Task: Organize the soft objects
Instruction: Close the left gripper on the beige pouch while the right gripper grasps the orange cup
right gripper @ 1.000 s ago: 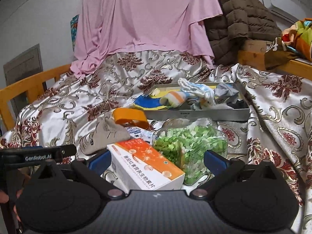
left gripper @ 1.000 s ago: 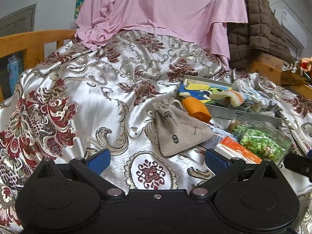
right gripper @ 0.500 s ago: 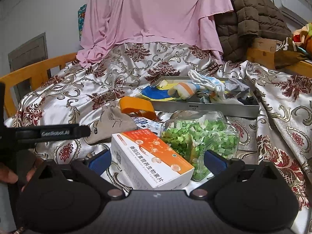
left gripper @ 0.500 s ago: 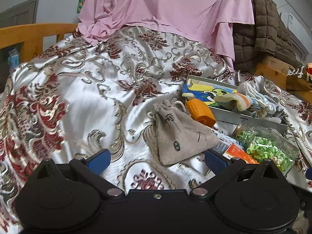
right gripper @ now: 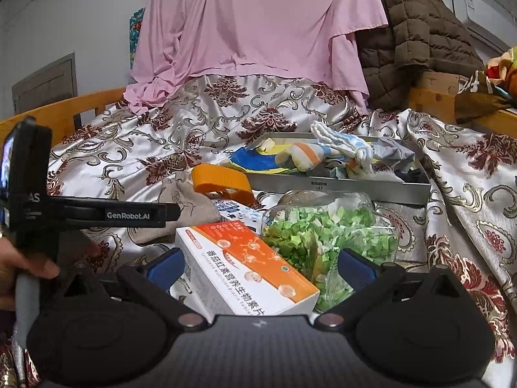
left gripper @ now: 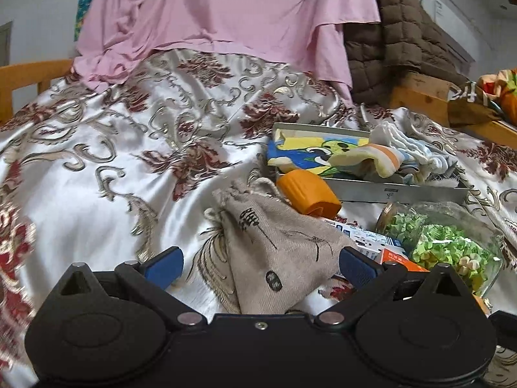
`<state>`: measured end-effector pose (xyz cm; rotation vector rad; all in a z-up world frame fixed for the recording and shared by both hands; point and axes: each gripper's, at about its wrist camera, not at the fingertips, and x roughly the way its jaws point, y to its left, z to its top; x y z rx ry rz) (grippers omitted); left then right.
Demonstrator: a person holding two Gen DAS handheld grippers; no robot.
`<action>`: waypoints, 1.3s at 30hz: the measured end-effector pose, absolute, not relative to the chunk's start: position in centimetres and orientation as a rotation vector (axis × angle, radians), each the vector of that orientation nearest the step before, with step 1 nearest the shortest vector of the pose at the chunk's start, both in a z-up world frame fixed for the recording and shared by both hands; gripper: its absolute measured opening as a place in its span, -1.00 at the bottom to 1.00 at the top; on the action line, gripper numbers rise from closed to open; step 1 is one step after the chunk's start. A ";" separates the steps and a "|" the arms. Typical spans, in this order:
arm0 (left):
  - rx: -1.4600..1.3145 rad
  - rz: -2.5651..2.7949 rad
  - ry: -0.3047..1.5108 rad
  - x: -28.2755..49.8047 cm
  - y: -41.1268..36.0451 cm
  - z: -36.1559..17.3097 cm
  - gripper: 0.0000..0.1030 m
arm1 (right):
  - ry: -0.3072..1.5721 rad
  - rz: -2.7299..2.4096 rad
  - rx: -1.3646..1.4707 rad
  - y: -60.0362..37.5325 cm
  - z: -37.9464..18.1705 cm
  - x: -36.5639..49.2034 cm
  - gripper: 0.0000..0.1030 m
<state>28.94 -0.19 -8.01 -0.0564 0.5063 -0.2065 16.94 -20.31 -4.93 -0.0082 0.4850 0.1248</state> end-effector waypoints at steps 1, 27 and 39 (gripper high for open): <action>-0.063 -0.206 0.508 29.1 -0.2 -8.2 0.99 | 0.487 0.125 -0.010 -20.3 -4.8 17.3 1.00; -0.214 -0.246 0.548 30.8 1.1 -9.8 0.98 | 0.683 0.310 -0.232 -13.8 -2.0 35.3 0.99; -0.230 -0.282 0.555 31.0 1.0 -10.1 0.89 | 0.794 0.316 -0.218 -13.1 -4.0 39.8 0.99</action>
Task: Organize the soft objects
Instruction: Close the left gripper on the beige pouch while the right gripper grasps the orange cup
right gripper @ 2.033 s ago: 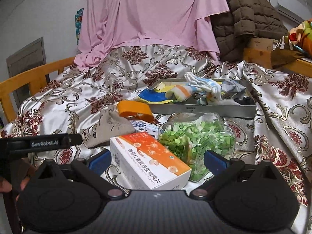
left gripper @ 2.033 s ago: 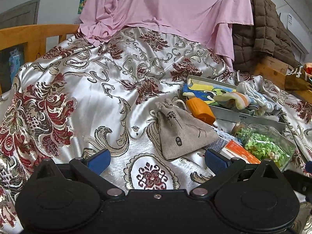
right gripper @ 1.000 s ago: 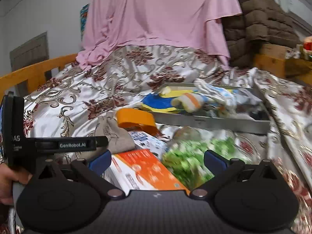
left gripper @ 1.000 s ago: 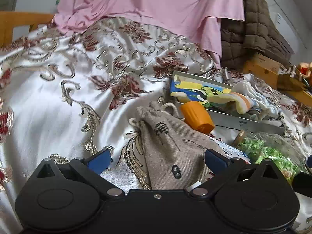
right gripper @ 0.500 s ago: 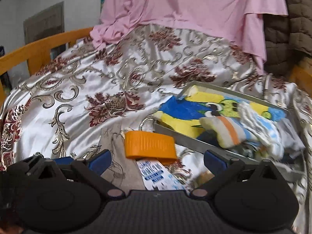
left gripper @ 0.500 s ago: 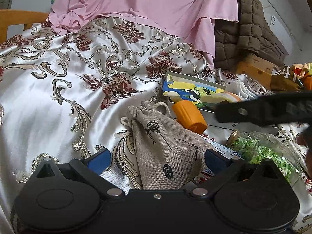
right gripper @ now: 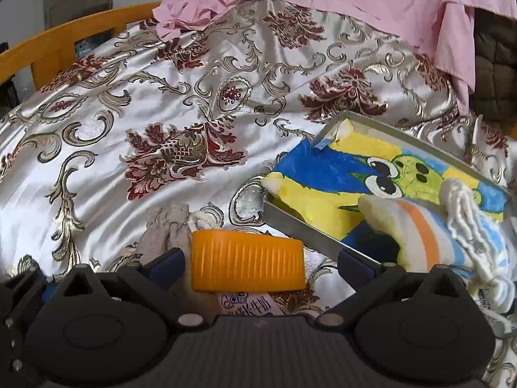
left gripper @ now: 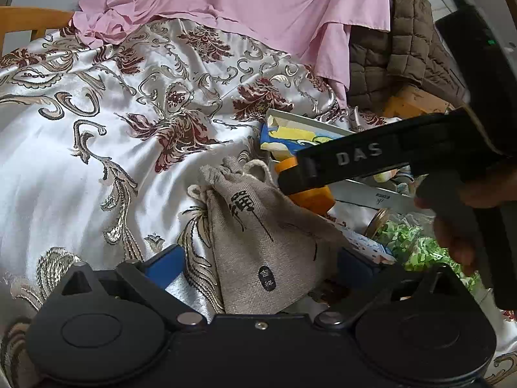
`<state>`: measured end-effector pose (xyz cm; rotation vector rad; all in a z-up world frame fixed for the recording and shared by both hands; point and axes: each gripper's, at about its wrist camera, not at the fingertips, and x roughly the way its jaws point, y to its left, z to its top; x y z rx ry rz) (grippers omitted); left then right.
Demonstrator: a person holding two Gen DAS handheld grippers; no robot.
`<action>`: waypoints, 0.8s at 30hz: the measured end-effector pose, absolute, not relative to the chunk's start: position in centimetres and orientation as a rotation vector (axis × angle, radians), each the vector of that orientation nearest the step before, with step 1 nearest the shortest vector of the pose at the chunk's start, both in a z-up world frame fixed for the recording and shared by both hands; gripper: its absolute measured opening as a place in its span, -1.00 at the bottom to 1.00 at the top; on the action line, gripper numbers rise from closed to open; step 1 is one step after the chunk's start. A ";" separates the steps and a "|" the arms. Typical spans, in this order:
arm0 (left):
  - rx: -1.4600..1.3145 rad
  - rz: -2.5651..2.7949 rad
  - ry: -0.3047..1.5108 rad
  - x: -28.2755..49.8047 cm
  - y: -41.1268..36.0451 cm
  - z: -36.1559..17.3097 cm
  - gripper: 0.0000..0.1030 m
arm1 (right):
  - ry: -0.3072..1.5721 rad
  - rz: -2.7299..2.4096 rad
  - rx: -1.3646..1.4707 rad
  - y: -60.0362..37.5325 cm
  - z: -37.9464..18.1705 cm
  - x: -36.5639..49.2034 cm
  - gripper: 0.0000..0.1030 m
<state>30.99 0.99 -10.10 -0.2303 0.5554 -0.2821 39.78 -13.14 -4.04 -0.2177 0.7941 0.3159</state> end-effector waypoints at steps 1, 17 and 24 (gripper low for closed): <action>-0.232 -0.284 0.551 31.0 1.0 -10.1 0.87 | 0.800 0.315 -0.211 -13.1 -4.2 40.0 0.99; -0.258 -0.289 0.534 31.0 1.2 -10.2 0.34 | 0.848 0.321 -0.053 -13.8 -5.1 40.8 0.58; -0.237 -0.280 0.513 30.8 1.0 -10.0 0.26 | 0.831 0.326 -0.030 -13.9 -5.3 40.5 0.42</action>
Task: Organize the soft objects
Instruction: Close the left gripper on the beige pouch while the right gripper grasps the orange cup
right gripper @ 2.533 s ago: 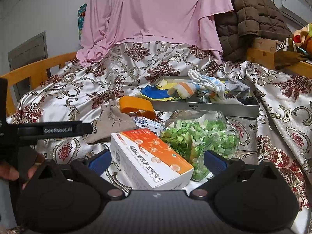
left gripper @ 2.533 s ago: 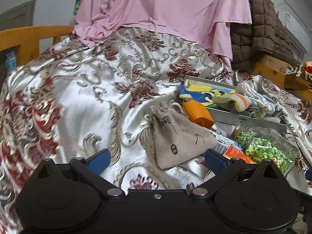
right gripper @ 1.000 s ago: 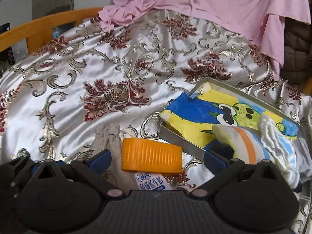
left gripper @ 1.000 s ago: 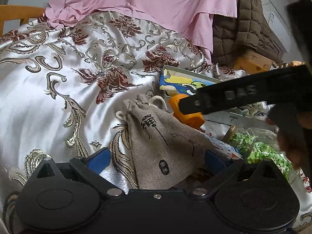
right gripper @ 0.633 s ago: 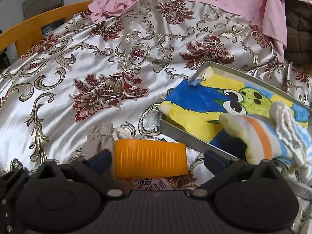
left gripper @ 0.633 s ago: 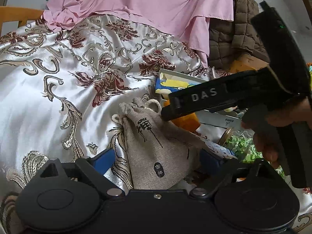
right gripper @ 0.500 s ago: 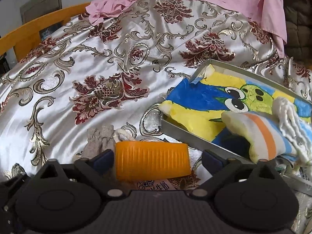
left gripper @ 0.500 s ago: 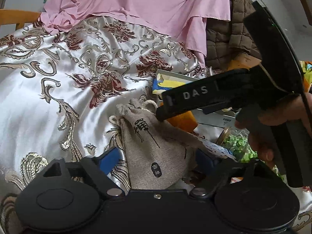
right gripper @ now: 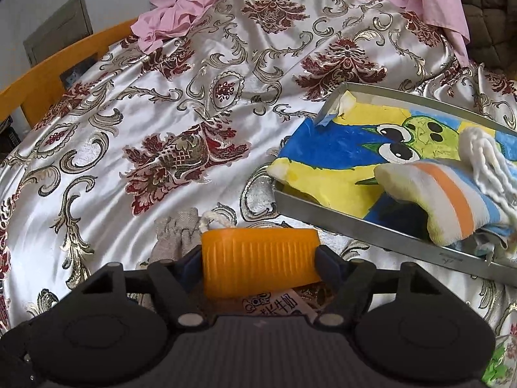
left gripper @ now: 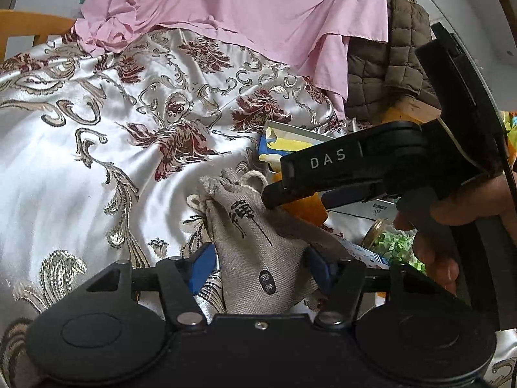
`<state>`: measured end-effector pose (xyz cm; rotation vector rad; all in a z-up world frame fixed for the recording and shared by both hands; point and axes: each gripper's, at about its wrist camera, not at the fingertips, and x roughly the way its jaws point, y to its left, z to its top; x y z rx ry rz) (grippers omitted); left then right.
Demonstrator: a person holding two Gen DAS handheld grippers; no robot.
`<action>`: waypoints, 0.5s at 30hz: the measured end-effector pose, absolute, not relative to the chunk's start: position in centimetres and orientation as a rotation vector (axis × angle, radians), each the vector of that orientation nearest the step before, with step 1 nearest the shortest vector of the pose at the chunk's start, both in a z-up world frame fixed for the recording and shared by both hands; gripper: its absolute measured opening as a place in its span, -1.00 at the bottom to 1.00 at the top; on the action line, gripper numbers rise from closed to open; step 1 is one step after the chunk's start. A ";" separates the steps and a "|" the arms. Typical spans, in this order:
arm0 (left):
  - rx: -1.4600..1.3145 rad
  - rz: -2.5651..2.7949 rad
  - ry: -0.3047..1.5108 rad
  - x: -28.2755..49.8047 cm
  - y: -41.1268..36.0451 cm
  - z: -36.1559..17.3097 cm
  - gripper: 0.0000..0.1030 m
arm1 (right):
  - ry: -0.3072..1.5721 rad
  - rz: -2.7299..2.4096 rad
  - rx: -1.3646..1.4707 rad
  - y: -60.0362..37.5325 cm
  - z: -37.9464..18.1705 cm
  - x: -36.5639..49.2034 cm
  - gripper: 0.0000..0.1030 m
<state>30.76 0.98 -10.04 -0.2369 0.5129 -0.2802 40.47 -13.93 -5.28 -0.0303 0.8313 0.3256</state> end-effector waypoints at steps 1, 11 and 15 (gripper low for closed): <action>-0.233 -0.281 0.512 30.8 1.0 -10.0 0.25 | 0.825 0.326 -0.028 -13.9 -5.3 40.3 0.39; -0.200 -0.316 0.507 30.7 0.6 -10.0 -0.30 | 0.784 0.343 0.001 -14.1 -5.5 39.4 0.03; -0.192 -0.323 0.507 30.8 0.6 -10.1 -0.38 | 0.747 0.352 -0.001 -14.1 -5.4 38.6 -0.13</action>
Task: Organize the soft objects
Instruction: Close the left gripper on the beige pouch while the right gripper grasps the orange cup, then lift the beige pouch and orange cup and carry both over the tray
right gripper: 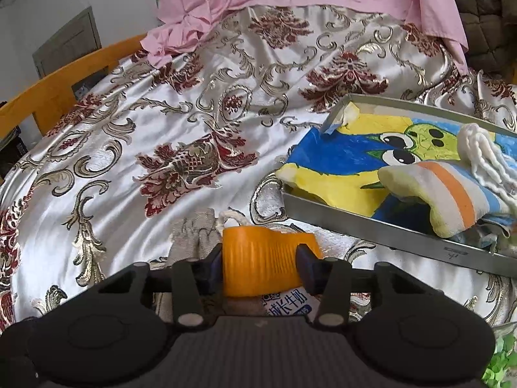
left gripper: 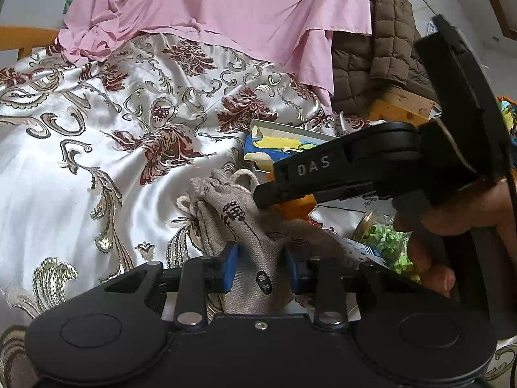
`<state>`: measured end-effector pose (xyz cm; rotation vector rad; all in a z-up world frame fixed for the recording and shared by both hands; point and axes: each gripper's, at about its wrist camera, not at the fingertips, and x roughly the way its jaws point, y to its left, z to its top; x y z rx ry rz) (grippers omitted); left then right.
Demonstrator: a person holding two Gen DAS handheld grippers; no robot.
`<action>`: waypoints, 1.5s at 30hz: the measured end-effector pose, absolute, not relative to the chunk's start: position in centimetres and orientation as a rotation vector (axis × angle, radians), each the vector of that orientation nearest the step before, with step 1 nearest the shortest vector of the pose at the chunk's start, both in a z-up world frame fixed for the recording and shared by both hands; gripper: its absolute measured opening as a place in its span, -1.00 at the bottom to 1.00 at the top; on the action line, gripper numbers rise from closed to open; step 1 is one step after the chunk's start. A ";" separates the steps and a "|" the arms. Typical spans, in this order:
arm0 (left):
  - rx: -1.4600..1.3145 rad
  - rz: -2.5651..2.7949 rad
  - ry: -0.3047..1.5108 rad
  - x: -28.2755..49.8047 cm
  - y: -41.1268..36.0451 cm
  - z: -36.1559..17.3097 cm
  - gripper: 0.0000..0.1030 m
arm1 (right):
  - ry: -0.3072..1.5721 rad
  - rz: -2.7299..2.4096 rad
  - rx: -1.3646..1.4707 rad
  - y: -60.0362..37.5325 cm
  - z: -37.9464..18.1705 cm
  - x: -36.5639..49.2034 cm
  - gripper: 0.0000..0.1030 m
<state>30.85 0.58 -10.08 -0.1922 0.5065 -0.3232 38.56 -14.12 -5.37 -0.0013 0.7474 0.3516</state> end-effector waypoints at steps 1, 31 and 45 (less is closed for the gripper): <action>-0.193 -0.323 0.508 30.9 0.7 -10.1 -0.39 | 0.737 0.353 -0.004 -14.1 -5.3 38.3 -0.14; 0.023 -0.150 0.491 30.0 -2.7 -9.1 -0.71 | 0.394 0.356 -0.209 -18.3 -2.8 27.9 -0.52; -0.073 -0.122 0.329 29.7 -6.6 -2.3 -0.79 | 0.300 0.354 -0.021 -24.2 0.1 28.9 -0.52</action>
